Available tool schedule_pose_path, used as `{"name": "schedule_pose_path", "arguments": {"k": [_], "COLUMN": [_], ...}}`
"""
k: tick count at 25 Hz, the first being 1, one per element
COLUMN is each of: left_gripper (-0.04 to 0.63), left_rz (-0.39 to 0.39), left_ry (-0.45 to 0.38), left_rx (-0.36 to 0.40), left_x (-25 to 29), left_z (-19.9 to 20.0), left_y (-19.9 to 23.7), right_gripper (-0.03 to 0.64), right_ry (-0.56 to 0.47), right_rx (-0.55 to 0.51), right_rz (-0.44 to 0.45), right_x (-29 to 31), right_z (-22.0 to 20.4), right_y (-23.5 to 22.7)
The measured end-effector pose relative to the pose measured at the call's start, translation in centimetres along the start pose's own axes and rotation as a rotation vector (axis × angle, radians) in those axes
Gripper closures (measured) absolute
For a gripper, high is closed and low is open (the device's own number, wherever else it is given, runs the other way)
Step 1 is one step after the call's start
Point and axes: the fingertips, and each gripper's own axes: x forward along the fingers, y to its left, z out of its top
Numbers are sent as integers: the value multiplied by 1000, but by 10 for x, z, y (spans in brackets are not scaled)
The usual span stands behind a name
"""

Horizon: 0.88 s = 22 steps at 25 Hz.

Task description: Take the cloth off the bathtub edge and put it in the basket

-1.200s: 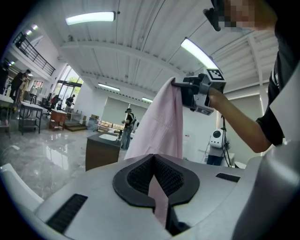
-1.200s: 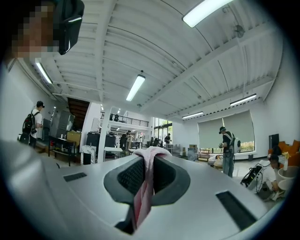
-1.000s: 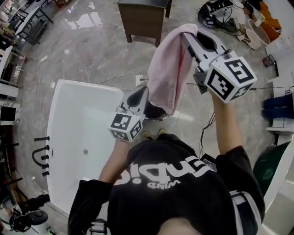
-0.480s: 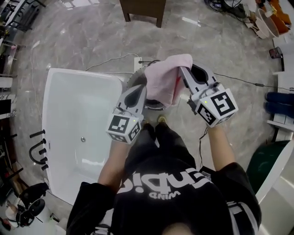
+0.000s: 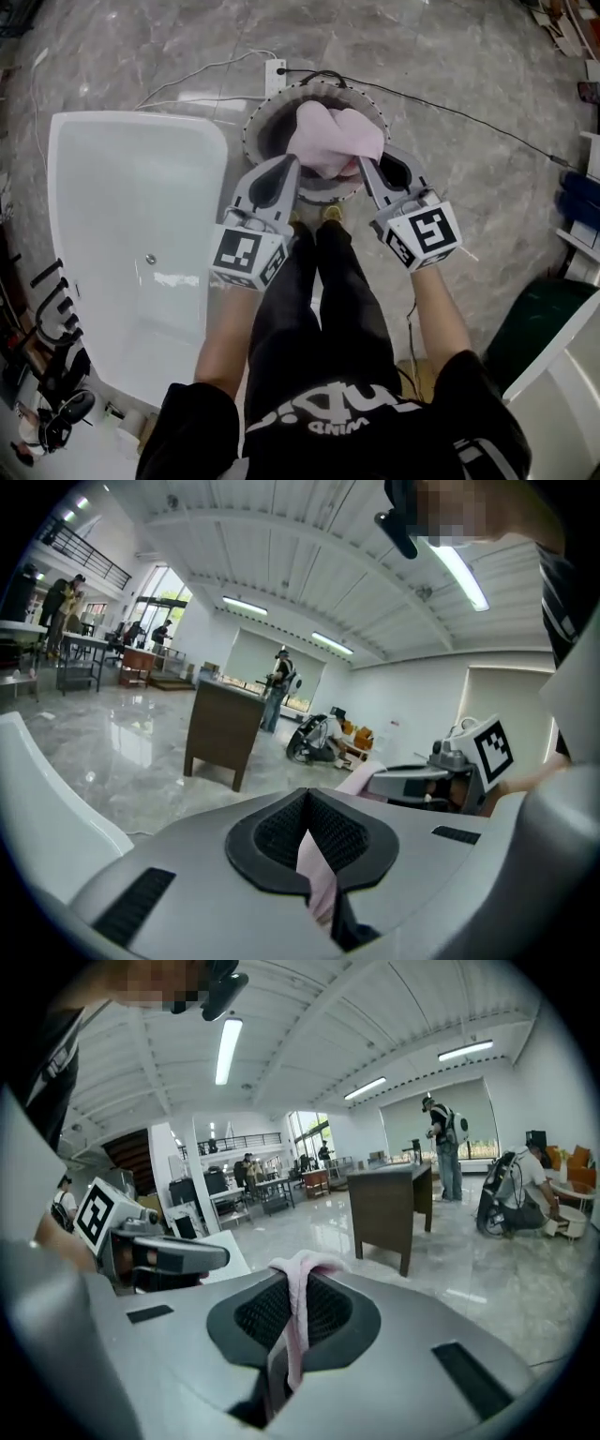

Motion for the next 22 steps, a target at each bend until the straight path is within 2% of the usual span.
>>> {"name": "schedule_pose_path", "arguments": {"k": [3, 7, 12, 18, 19, 22], "left_gripper": [581, 581, 581, 581, 581, 581], "left_rz": [9, 17, 22, 2, 0, -3], "left_ry": [23, 59, 80, 105, 107, 112], "left_rx": [-22, -50, -78, -85, -87, -95], "left_x": [17, 29, 35, 35, 35, 37], "left_z": [-42, -84, -109, -118, -119, -124], "left_y": [15, 27, 35, 33, 33, 32], "right_gripper": [600, 600, 600, 600, 595, 485], "right_ry": [45, 78, 114, 200, 218, 269], "right_rx": [20, 56, 32, 62, 69, 93], "right_rz": [-11, -26, -28, -45, -47, -53], "right_x": [20, 45, 65, 69, 68, 68], "right_z": [-62, -115, -145, -172, -178, -194], "right_y": [-8, -16, -12, -12, -13, -15]}}
